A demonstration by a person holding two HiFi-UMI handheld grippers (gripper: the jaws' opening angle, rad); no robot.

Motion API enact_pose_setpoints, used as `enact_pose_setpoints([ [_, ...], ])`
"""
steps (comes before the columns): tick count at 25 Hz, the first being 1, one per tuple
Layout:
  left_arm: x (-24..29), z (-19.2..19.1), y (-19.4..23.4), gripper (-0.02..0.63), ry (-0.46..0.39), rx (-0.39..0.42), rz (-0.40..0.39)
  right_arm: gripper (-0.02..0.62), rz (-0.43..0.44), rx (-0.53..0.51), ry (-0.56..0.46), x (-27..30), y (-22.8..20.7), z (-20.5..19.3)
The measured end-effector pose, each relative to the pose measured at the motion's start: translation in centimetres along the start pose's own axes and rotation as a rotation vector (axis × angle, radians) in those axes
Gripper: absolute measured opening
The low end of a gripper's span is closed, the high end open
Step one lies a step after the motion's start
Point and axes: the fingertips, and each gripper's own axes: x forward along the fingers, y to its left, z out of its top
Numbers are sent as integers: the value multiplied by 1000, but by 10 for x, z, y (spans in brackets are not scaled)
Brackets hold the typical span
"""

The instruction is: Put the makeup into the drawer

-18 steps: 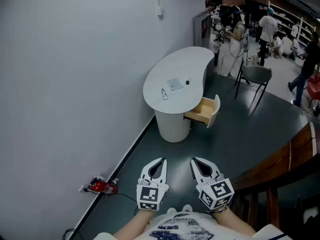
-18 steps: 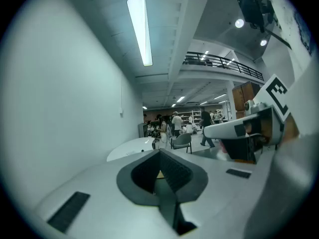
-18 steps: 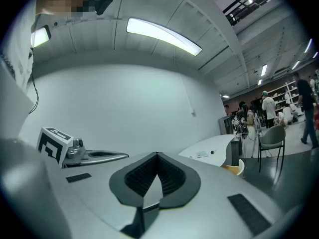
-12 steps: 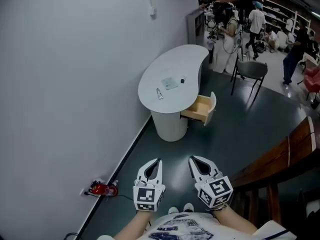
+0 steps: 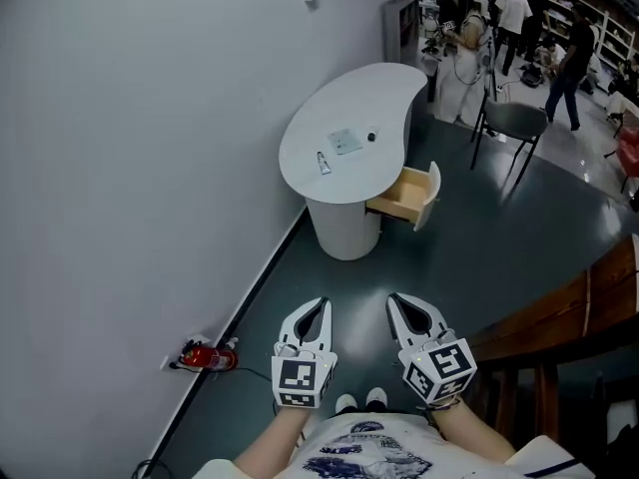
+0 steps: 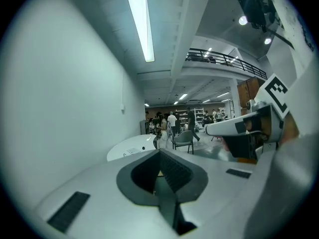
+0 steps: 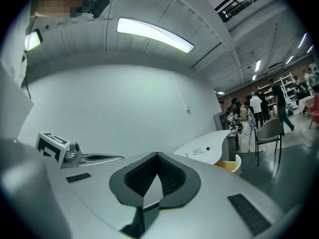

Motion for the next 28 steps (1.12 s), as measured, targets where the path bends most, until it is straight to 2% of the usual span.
enact_pose_setpoints([
  [5,5,2,-5,48,-4,-1,22,20,17,19,-4,1,-7,-1],
  [10,18,6,-16,48,-15,-14,18,20,25,31,-13,1,-21,0],
  [17,31,5,-17,48,-4,8,11,20,26,38,-2,10,-35,-2],
  [28,101,20,20,48,-35,22,-21,20,11,31,-2,74,-73,8],
])
